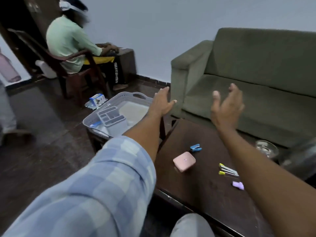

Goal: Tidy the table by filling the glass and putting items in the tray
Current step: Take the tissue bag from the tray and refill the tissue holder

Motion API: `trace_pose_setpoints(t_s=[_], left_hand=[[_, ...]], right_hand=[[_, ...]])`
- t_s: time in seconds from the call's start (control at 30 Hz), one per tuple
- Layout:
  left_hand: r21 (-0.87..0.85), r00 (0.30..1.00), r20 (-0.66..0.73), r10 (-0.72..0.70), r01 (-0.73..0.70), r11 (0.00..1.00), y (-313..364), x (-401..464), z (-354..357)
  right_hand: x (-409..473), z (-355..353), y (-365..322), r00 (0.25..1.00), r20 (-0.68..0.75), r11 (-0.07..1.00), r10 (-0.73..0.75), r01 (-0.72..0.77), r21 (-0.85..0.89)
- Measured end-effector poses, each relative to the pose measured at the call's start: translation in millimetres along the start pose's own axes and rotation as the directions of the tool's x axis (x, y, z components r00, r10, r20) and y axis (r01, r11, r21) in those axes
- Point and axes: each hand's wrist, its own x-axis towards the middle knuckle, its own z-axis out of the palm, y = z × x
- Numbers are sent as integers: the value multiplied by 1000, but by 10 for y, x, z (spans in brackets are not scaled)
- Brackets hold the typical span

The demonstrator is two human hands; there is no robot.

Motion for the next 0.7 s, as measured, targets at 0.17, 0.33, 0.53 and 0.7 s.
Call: trace_pose_setpoints(t_s=[0.17, 0.33, 0.53, 0.7], left_hand=[[340, 964, -158, -215, 258, 905, -1019, -205, -662], [362, 838, 12, -545, 505, 784, -1541, -526, -910], [417, 882, 30, -469, 416, 808, -1646, -659, -866], [351, 894, -29, -447, 428, 833, -1687, -658, -919]], right_hand=[[-787, 1098, -821, 849, 516, 994, -113, 96, 60], [-1358, 1807, -1283, 546, 826, 971, -141, 239, 8], [-1514, 2247, -1575, 442, 893, 860, 85, 421, -290], [-1497, 2394, -1667, 528, 829, 904, 182, 242, -353]])
